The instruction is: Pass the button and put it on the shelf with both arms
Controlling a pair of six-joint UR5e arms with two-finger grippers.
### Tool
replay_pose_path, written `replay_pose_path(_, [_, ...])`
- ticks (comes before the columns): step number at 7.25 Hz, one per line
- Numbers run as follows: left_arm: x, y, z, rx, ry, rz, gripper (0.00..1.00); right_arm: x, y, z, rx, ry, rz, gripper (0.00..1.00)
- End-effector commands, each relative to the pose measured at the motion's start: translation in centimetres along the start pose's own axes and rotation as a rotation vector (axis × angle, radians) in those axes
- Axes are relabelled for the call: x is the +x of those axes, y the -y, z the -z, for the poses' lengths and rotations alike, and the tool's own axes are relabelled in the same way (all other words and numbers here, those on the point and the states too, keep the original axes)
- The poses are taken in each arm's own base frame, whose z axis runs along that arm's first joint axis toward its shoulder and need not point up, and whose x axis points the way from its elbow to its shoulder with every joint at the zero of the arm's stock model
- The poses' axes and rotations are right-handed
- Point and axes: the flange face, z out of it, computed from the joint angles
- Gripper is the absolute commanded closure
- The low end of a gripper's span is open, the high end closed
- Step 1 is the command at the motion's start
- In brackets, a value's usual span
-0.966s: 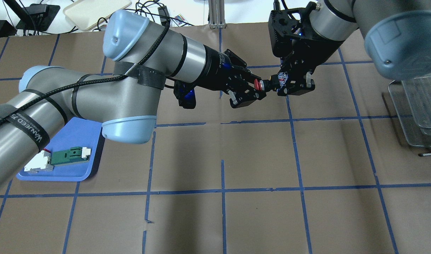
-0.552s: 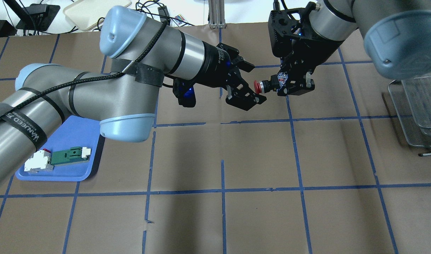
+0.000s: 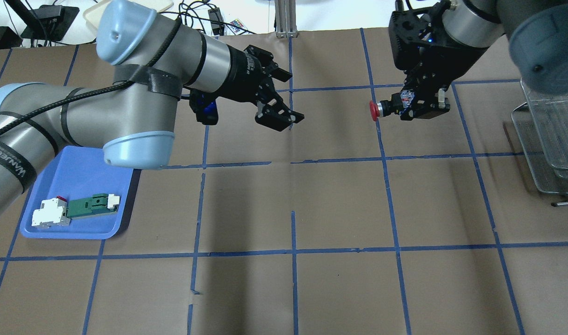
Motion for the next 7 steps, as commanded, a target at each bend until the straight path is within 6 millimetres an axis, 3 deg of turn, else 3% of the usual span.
replay_pose_path(1, [4.1, 7.4, 3.6, 0.22, -0.015, -0.184, 0.0, 1.3, -12.4, 1.3, -0.025, -0.009, 0.007, 1.0])
replay_pose_path(3, [5.6, 12.2, 6.4, 0.28, 0.072, -0.421, 0.0, 2.2, -23.1, 0.9, -0.074, -0.009, 0.118, 1.0])
replay_pose_path(4, [5.4, 13.9, 7.9, 0.448, 0.164, -0.573, 0.0, 1.8, -29.3, 0.6, -0.082, -0.023, 0.081, 1.0])
replay_pose_path(5, [5.2, 14.0, 10.4, 0.606, 0.263, -0.836, 0.0, 1.7, -33.8, -1.2, -0.057, 0.005, 0.077, 1.0])
replay_pose_path(6, [4.6, 13.8, 12.4, 0.669, 0.397, -1.089, 0.0, 2.7, -36.3, -2.3, -0.083, -0.004, 0.108, 1.0])
replay_pose_path(7, [4.1, 13.1, 13.6, 0.675, 0.428, -1.171, 0.0, 2.5, -37.8, -2.2, -0.115, 0.008, 0.098, 1.0])
